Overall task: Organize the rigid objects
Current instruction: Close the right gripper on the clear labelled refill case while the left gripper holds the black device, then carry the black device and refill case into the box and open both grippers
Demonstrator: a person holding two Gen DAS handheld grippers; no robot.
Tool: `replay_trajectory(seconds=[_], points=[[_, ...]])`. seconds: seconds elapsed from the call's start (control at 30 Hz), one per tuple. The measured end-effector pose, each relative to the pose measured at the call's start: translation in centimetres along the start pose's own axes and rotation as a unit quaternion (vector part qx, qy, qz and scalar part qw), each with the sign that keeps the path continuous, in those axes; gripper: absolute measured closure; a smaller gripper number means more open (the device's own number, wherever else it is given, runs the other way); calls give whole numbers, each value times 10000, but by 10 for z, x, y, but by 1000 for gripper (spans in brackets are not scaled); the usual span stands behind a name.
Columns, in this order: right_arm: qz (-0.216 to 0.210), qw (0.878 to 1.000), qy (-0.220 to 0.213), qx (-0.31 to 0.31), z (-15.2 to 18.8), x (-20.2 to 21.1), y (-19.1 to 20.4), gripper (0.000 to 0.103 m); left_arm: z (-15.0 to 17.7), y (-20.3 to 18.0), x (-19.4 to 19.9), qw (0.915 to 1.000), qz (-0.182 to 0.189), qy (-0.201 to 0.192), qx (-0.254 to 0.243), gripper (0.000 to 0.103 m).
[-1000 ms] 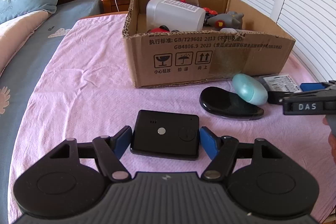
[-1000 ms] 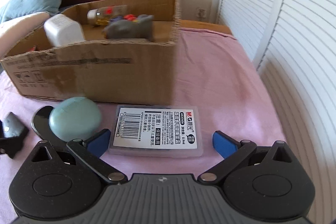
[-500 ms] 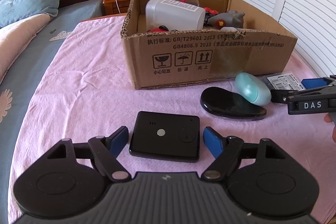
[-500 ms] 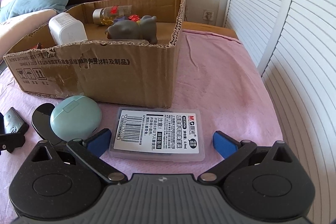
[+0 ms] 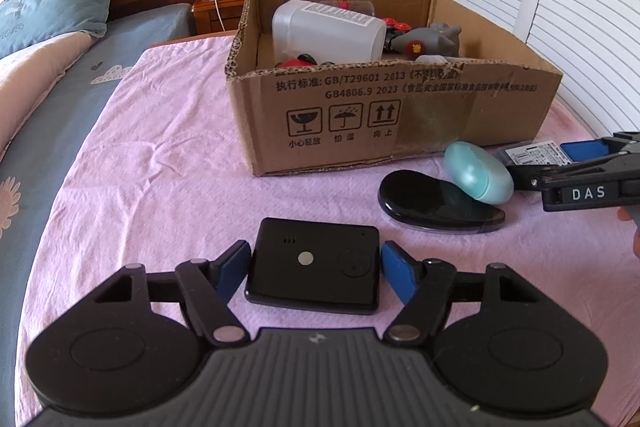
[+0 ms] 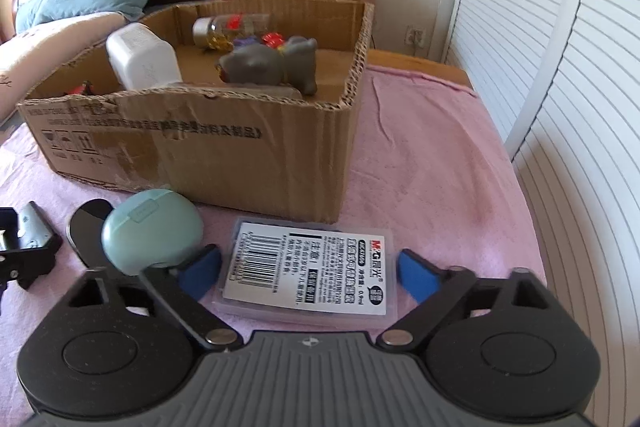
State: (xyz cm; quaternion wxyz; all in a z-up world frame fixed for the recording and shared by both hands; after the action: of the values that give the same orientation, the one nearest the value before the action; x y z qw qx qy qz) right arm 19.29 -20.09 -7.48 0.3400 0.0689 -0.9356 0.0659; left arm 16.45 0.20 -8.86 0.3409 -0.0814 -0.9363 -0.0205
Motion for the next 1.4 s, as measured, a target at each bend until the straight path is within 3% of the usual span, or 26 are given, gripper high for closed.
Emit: replay_trajectory(seconds=[0.67,0.9,1.4], points=[[45,9996,282,-72,12,22,2,9,-1,4,1,9974,507,160,-479,29],[24,9993,360,-52,11,22,3,10,-2,2,3,9970,548,248,-485,34],[-242,9990,192,313,1,58,5,10,-14,0,22,9913,887,469,-853,34]])
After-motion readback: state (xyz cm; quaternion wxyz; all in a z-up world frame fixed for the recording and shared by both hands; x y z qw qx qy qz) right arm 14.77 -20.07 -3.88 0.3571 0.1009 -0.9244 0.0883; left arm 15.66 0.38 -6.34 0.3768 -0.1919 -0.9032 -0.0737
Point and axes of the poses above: each gripper's, at about its wrist camera, not at the fingertips, and x roughly against the way its jaws point, y to its left, z to its underside, the point moved 1 cm from there along -x, roughly the way its jaws point, and after that the axes turned 9 degrees about -y, right-handed, at the moved point
